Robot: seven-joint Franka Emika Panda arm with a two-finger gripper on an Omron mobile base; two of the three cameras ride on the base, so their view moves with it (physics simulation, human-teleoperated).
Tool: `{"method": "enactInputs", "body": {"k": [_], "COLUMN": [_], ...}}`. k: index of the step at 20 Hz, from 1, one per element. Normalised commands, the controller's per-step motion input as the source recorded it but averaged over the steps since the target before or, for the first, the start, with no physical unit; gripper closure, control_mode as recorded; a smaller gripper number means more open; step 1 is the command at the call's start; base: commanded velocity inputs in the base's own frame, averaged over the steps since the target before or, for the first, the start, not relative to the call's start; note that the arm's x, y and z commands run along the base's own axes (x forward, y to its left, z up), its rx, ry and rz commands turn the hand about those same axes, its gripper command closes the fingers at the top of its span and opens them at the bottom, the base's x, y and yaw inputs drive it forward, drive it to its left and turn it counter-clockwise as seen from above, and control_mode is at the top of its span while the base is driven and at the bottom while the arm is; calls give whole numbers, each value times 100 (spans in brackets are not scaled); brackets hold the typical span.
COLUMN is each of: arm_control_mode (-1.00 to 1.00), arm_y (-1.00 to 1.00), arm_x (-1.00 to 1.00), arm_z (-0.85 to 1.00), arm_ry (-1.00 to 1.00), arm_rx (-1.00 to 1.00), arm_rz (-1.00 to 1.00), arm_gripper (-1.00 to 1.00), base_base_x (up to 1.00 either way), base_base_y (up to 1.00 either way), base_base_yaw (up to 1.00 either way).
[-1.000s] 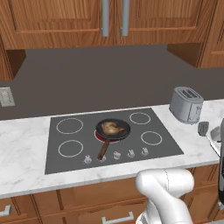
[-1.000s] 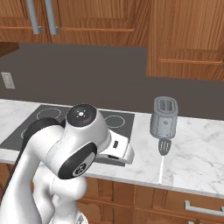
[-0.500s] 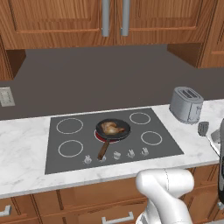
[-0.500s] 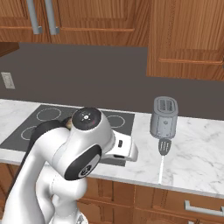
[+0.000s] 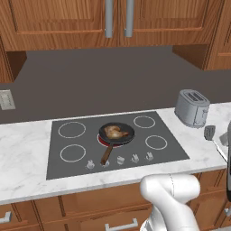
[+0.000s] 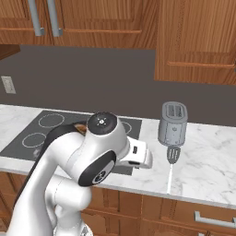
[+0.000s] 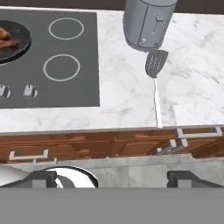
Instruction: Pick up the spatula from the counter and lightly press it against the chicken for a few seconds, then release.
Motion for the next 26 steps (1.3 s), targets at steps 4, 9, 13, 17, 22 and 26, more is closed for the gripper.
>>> {"method": "enactInputs", "body": {"k": [4,9,13,17,22,26], "arm_control_mode": [-100,-100,-100,-100,-100,-100], "arm_y": [-9,-14,-14,-11,-13,-17], "arm_x": [22,19,9,6,11,13], "arm_z": [-6,-10,-22,-23,-15,-12], "arm_ry": [12,10,2,0,0,0], "arm_rx": [0,0,0,0,0,0], "arm_rz": [0,0,0,1,0,0], "arm_gripper": [-100,-100,-100,-100,-100,-100], "base_base_x": [0,0,0,0,0,0], "base_base_y": [0,0,0,0,0,0], "base_base_yaw": [0,0,0,0,0,0]}}
